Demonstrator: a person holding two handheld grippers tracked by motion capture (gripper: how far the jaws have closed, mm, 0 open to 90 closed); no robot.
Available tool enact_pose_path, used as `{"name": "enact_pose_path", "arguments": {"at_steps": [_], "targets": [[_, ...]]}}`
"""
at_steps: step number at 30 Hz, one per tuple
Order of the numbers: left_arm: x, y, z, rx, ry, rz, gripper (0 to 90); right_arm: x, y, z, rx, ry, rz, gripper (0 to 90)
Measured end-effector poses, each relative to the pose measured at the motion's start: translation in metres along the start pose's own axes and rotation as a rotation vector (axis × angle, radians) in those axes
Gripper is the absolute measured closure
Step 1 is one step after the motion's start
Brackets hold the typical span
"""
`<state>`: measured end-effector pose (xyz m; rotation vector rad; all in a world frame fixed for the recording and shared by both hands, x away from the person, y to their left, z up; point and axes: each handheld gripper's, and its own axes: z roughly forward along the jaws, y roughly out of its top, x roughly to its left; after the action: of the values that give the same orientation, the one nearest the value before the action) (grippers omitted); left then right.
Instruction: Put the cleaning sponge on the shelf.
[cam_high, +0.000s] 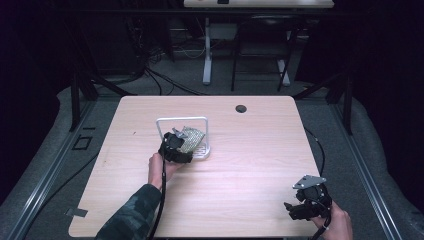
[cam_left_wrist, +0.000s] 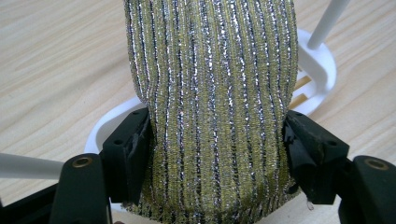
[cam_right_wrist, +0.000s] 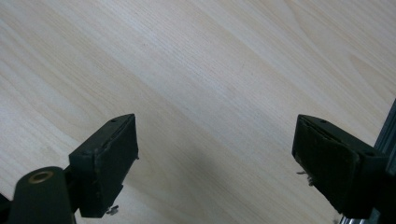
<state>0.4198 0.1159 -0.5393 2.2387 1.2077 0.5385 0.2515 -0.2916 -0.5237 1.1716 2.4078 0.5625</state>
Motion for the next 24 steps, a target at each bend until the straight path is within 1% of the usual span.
{"name": "enact_pose_path", "arguments": {"at_steps": [2,5,6,9,11,13,14,17,24], "targets": [[0.001,0.000,0.002,0.000,-0.004,-0.006,30.1,0.000,0.000,0.002,0.007,0.003,0.001,13.7],[0.002,-0.001,0.003,-0.001,0.002,-0.008,29.6,0.000,0.000,0.002,0.010,0.003,-0.004,13.7],[0.002,-0.001,0.006,0.014,-0.001,-0.011,29.3,0.002,-0.001,0.000,-0.004,0.002,-0.012,13.8],[0.002,-0.001,0.008,0.026,-0.002,-0.011,28.5,0.004,0.000,-0.002,-0.014,-0.001,-0.021,13.9],[0.002,-0.001,0.008,0.031,-0.003,-0.011,27.9,0.005,0.001,-0.002,-0.009,-0.002,-0.035,13.8],[0.002,-0.002,0.009,0.040,-0.008,-0.012,27.2,0.005,0.001,-0.001,-0.006,0.001,-0.036,13.8],[0.002,-0.002,0.010,0.053,-0.012,-0.008,27.0,0.005,0.001,-0.001,-0.004,0.000,-0.038,13.8],[0.003,-0.002,0.013,0.073,-0.019,-0.010,26.0,0.005,0.001,-0.001,-0.003,0.002,-0.033,13.9],[0.002,-0.002,0.014,0.077,-0.022,-0.010,23.9,0.006,0.000,0.002,0.006,0.007,-0.028,13.9]]}}
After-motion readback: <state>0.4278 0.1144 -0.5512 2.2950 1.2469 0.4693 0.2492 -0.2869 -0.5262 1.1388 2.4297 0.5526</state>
